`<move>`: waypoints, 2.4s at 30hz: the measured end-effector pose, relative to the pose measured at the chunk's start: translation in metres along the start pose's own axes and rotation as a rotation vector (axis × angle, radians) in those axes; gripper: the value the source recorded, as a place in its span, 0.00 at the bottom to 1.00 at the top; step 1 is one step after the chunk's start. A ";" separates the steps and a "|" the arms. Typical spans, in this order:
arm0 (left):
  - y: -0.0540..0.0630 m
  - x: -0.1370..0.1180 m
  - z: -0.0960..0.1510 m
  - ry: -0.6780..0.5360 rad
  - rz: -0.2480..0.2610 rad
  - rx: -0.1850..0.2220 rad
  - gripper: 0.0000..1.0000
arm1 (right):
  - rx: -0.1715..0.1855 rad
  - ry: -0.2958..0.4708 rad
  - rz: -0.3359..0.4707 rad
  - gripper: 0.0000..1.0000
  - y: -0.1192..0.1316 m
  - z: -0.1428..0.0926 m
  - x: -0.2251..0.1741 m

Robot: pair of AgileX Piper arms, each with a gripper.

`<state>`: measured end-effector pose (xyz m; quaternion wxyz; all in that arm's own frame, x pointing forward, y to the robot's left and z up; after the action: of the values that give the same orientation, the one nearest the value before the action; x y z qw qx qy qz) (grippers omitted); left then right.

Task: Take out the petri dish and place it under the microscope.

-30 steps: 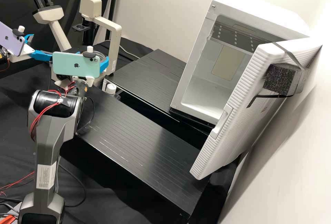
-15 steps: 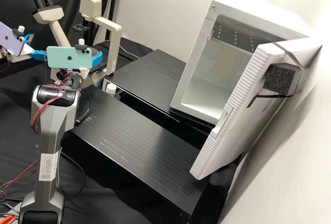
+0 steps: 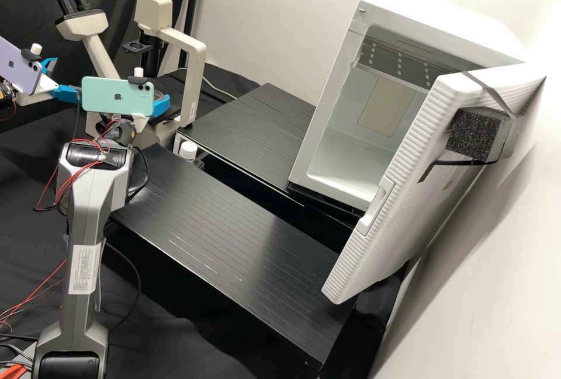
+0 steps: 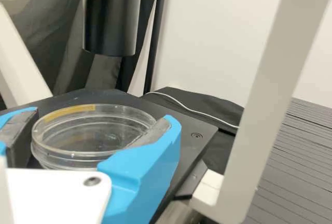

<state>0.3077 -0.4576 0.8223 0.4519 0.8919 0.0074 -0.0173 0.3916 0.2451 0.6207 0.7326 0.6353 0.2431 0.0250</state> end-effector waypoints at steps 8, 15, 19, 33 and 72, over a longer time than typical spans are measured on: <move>0.000 0.000 0.000 0.000 0.000 0.000 1.00 | 0.025 -0.014 0.014 0.00 -0.004 0.000 0.024; 0.000 0.000 0.000 0.000 0.000 0.000 1.00 | 0.025 -0.027 0.029 0.00 -0.012 0.002 0.046; 0.000 0.000 0.000 0.000 0.000 0.000 1.00 | 0.030 -0.035 0.039 0.00 -0.015 0.003 0.057; 0.000 0.000 0.000 0.000 0.000 0.000 1.00 | 0.007 -0.066 0.047 1.00 -0.018 0.009 0.080; 0.000 0.000 0.000 0.000 0.000 0.000 1.00 | 0.093 0.046 0.069 1.00 0.007 0.016 0.025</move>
<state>0.3077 -0.4576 0.8223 0.4519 0.8919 0.0074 -0.0173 0.4217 0.2406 0.6208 0.6952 0.6758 0.2390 0.0535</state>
